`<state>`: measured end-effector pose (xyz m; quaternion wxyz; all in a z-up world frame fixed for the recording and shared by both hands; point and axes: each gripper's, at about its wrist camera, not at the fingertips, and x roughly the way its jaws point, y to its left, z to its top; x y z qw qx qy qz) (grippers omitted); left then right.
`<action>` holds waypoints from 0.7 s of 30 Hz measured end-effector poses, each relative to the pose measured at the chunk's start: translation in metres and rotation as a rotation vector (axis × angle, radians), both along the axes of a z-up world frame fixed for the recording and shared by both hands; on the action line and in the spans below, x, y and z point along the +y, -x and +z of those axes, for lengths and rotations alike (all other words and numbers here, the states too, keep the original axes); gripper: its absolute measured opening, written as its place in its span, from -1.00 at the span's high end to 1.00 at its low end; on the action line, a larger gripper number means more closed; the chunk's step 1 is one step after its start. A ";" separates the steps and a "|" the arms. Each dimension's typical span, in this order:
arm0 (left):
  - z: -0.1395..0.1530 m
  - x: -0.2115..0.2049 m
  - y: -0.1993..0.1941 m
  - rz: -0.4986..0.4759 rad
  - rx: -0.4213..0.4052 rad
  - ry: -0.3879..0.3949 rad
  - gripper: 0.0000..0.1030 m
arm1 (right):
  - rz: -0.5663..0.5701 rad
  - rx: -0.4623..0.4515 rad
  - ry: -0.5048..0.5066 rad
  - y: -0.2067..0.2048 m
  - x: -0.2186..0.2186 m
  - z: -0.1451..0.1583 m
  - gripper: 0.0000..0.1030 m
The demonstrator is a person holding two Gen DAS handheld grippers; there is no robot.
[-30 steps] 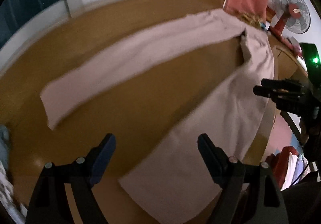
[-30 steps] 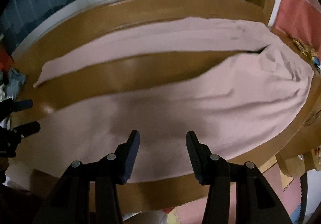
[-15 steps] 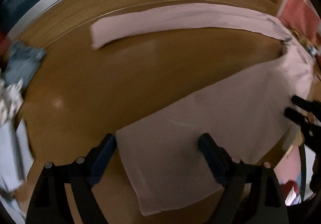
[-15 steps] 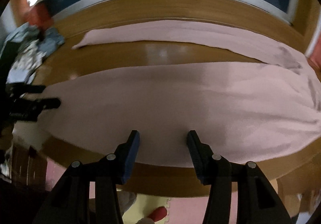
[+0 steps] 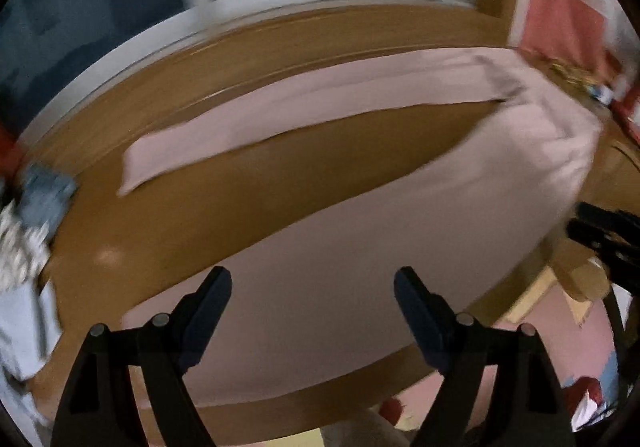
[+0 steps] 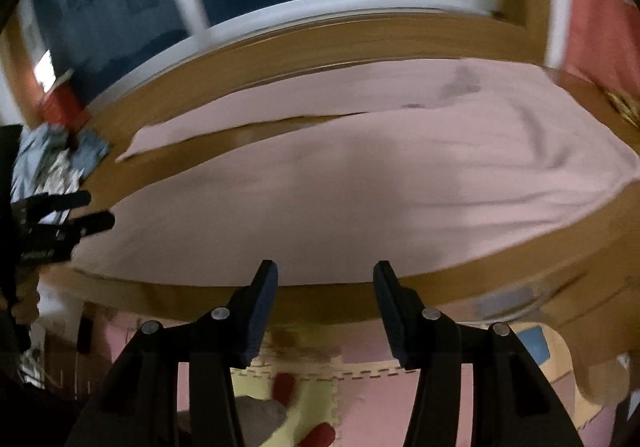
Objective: Fold clothes
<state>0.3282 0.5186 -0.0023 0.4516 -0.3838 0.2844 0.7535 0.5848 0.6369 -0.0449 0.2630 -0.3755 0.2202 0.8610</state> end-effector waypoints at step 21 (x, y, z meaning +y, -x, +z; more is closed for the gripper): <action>-0.044 0.219 -0.118 -0.265 0.021 0.055 -0.62 | 0.068 -0.129 -0.010 -0.032 0.167 -0.024 0.02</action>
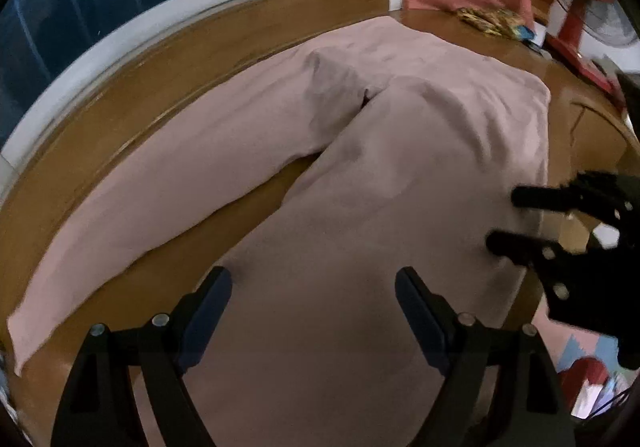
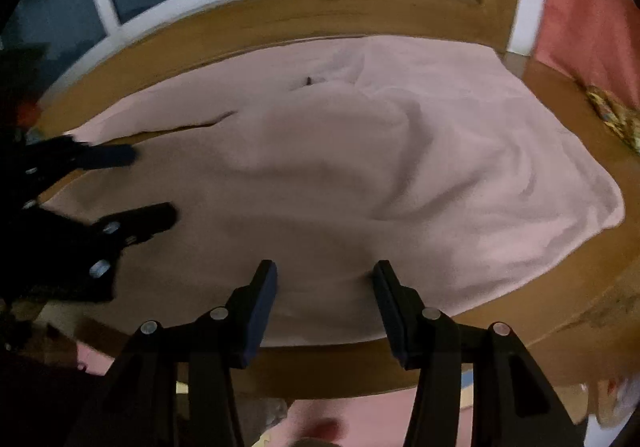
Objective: Fold clothes
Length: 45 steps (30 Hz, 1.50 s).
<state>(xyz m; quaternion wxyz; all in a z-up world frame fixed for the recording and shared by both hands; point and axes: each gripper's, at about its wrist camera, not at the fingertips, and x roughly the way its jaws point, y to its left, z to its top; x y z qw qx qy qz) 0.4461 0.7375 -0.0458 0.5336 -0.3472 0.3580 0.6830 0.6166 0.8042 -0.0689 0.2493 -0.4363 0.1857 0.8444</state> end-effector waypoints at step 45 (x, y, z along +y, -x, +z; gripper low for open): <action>0.019 -0.011 -0.158 0.336 -0.017 0.019 -0.77 | 0.649 -0.100 -0.533 -0.121 0.196 0.009 -0.25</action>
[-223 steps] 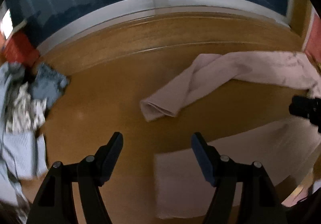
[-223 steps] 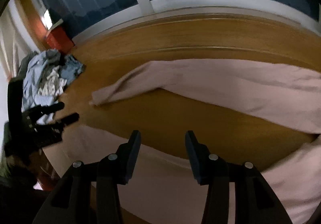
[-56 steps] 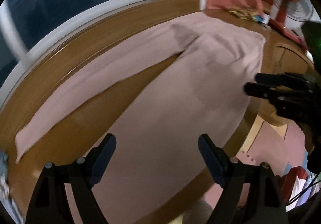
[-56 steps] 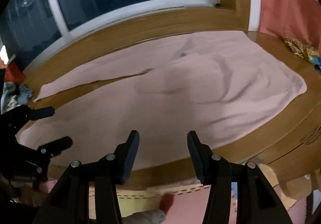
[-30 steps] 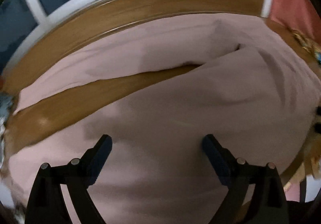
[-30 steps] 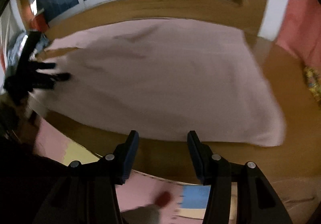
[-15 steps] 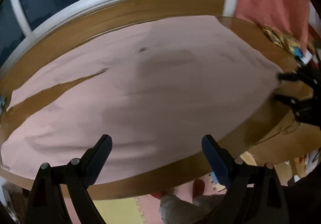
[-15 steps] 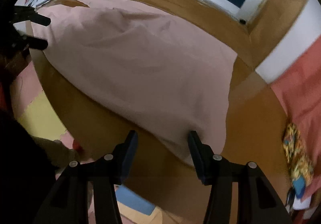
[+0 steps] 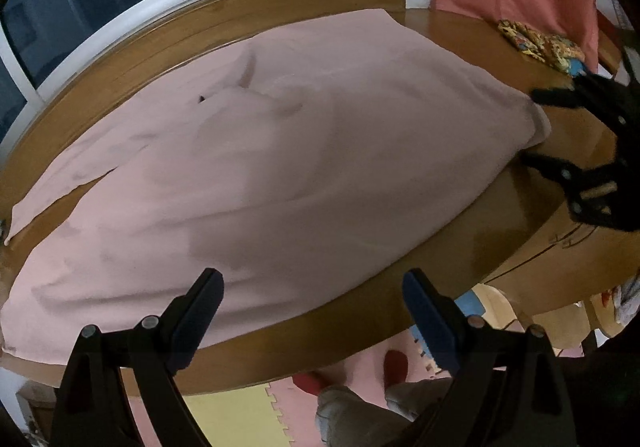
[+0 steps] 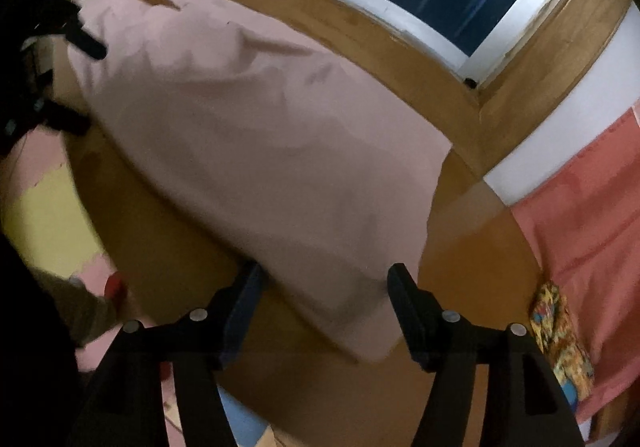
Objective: Fold clothes
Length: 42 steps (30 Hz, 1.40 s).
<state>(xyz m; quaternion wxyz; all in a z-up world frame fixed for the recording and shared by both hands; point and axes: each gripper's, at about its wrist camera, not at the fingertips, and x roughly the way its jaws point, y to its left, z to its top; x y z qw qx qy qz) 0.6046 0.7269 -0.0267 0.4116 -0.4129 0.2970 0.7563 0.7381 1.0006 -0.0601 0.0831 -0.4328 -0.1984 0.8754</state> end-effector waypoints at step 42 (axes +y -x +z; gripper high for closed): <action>0.001 -0.039 0.028 0.120 0.128 -0.051 -0.07 | -0.020 -0.052 0.221 0.005 0.004 0.015 -0.07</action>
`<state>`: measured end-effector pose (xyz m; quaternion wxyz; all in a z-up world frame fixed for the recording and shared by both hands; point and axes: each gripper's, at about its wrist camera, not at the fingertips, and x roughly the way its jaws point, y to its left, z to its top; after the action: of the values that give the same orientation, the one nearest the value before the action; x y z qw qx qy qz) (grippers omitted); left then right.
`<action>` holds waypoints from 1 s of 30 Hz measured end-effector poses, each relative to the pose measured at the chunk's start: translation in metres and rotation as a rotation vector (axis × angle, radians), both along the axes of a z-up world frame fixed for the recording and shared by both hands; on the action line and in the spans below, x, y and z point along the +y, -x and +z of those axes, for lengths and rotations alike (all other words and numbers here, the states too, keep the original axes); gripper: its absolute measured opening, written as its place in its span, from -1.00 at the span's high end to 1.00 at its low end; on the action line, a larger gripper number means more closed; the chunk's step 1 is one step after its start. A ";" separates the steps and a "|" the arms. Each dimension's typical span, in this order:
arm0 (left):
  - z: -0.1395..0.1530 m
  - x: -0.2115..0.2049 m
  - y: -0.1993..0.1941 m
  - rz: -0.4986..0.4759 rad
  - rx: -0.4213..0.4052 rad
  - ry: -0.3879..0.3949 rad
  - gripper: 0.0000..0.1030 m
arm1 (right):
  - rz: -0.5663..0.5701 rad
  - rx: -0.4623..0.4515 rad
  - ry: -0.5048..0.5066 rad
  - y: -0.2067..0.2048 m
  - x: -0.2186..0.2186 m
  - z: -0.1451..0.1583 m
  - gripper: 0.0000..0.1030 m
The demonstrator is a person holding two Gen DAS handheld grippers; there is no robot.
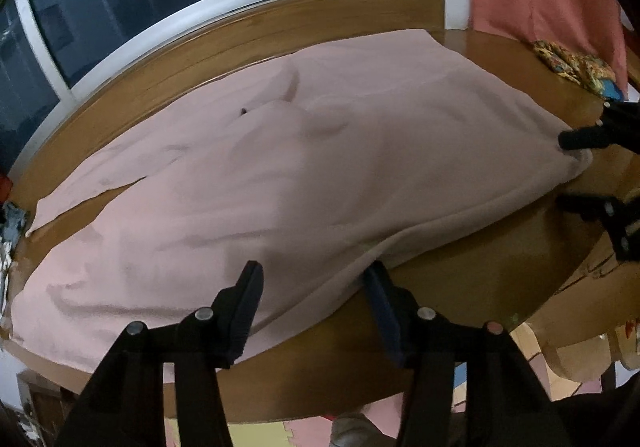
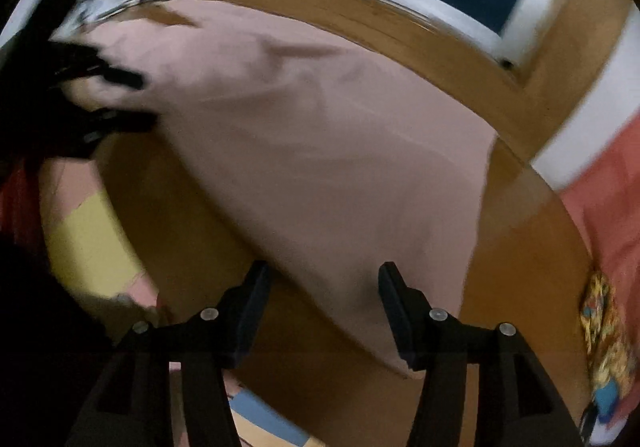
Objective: Fold clothes
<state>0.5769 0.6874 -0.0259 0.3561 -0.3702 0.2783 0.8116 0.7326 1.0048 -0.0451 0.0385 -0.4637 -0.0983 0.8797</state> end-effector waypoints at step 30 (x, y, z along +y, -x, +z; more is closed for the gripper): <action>0.133 0.044 0.073 -0.215 0.136 -0.045 0.92 | -0.130 0.100 0.165 0.066 0.074 0.109 0.93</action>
<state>0.5039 0.7318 0.1075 0.4296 -0.2744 0.3216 0.7979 0.6667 1.0786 0.0640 0.0617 -0.4261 0.0068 0.9025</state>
